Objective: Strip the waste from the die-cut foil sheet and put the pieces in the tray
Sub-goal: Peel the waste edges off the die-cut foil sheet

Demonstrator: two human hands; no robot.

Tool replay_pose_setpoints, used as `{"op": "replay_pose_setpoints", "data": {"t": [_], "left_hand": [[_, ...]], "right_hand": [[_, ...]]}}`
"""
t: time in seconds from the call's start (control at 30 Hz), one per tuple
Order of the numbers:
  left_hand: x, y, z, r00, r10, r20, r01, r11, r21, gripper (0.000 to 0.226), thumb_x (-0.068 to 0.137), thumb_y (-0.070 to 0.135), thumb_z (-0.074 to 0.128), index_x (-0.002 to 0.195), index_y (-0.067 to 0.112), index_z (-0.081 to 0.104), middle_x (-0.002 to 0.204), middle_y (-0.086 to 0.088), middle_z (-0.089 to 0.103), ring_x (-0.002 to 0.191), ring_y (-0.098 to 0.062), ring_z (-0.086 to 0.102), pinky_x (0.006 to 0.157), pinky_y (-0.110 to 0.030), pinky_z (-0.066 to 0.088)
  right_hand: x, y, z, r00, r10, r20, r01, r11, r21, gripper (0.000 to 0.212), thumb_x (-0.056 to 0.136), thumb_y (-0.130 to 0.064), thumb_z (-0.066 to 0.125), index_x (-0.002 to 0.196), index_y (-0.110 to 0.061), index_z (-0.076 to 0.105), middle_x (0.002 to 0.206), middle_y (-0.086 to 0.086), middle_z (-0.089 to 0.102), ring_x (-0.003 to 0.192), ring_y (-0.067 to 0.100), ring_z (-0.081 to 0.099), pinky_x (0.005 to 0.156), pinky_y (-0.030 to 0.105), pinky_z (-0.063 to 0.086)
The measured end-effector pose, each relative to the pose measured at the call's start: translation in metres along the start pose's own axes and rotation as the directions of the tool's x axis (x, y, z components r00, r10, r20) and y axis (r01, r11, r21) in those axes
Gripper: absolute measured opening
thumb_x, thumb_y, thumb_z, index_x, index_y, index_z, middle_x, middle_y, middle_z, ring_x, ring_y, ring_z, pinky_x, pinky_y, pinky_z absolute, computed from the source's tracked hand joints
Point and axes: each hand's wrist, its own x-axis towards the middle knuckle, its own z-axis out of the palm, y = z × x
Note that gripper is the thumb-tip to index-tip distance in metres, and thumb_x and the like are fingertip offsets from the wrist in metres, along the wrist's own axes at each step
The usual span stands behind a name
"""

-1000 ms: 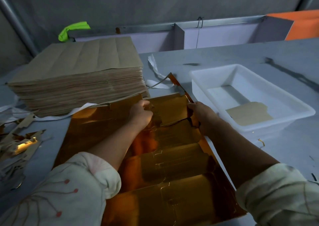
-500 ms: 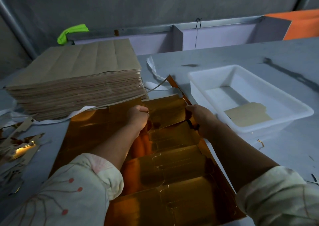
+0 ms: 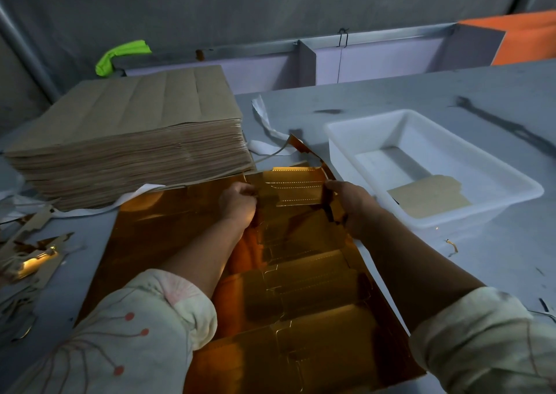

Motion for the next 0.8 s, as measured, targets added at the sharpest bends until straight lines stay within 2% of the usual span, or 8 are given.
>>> {"op": "replay_pose_setpoints", "data": {"t": [0.1,0.2,0.27,0.37,0.5,0.57,0.7,0.8], "left_hand": [[-0.005,0.002,-0.002,1.000,0.023,0.010,-0.023,1.000,-0.012,0.015,0.102,0.024,0.049,0.109,0.020,0.061,0.101,-0.002,0.062,0.080,-0.009,0.057,0.057,-0.020,0.039],[-0.008,0.004,-0.006,0.998,0.046,-0.049,-0.046,0.999,-0.019,0.035,0.102,0.043,0.041,0.083,0.019,0.057,0.075,0.002,0.051,0.061,-0.007,0.044,0.053,-0.022,0.032],[-0.012,0.008,-0.009,0.995,0.053,-0.088,-0.057,0.997,-0.052,0.048,0.099,0.054,0.039,0.083,0.015,0.062,0.069,0.001,0.049,0.057,-0.010,0.041,0.050,-0.024,0.030],[-0.021,0.012,-0.010,0.997,0.071,-0.039,-0.074,0.994,-0.079,0.063,0.094,0.065,0.039,0.088,0.009,0.067,0.066,-0.001,0.050,0.055,-0.012,0.041,0.052,-0.026,0.029],[-0.029,0.019,-0.009,0.995,0.047,0.089,-0.037,0.993,-0.110,0.037,0.090,0.056,0.058,0.083,0.020,0.063,0.081,0.002,0.062,0.071,-0.009,0.053,0.058,-0.025,0.036],[-0.031,0.019,-0.005,0.990,0.036,0.138,-0.026,0.997,-0.072,0.024,0.091,0.044,0.063,0.084,0.021,0.063,0.084,0.001,0.064,0.076,-0.011,0.058,0.058,-0.026,0.035],[-0.034,0.021,0.000,0.992,0.022,0.124,-0.018,0.999,-0.035,0.018,0.093,0.032,0.063,0.094,0.014,0.064,0.089,-0.003,0.064,0.079,-0.012,0.057,0.058,-0.027,0.035],[-0.036,0.021,-0.002,0.993,0.027,0.112,-0.022,0.999,-0.039,0.017,0.095,0.031,0.060,0.093,0.014,0.062,0.087,-0.003,0.061,0.077,-0.012,0.055,0.058,-0.027,0.034]], "right_hand": [[-0.002,-0.001,0.001,1.000,-0.005,0.010,0.005,1.000,0.001,0.025,0.096,-0.038,0.057,0.103,-0.014,0.056,0.105,0.015,0.067,0.098,0.032,0.065,0.076,0.041,0.053],[-0.004,-0.001,0.003,1.000,-0.010,0.011,0.010,1.000,-0.016,0.024,0.096,-0.038,0.057,0.101,-0.015,0.055,0.109,0.016,0.066,0.100,0.032,0.063,0.080,0.042,0.052],[-0.005,-0.001,0.004,1.000,-0.009,0.019,0.009,1.000,-0.018,0.025,0.096,-0.039,0.057,0.102,-0.015,0.054,0.111,0.016,0.065,0.102,0.033,0.063,0.091,0.046,0.052],[-0.006,-0.001,0.004,1.000,-0.004,0.026,0.004,1.000,-0.029,0.028,0.095,-0.041,0.059,0.104,-0.015,0.053,0.113,0.017,0.065,0.104,0.034,0.063,0.099,0.050,0.049],[-0.008,-0.003,0.006,1.000,0.012,0.028,-0.011,0.999,-0.042,0.029,0.093,-0.042,0.060,0.102,-0.015,0.051,0.115,0.018,0.063,0.108,0.035,0.062,0.100,0.050,0.049],[-0.009,-0.004,0.006,1.000,0.016,0.019,-0.015,0.999,-0.050,0.027,0.094,-0.041,0.059,0.098,-0.016,0.051,0.110,0.017,0.063,0.103,0.034,0.063,0.095,0.047,0.052],[-0.013,-0.004,0.006,1.000,-0.001,0.012,0.002,0.999,-0.042,0.025,0.096,-0.040,0.058,0.091,-0.017,0.050,0.096,0.013,0.062,0.087,0.028,0.062,0.061,0.034,0.050],[-0.014,-0.003,0.008,0.999,-0.049,0.010,0.049,0.996,-0.072,0.020,0.097,-0.037,0.055,0.092,-0.018,0.053,0.094,0.011,0.060,0.087,0.026,0.061,0.064,0.033,0.049]]}}
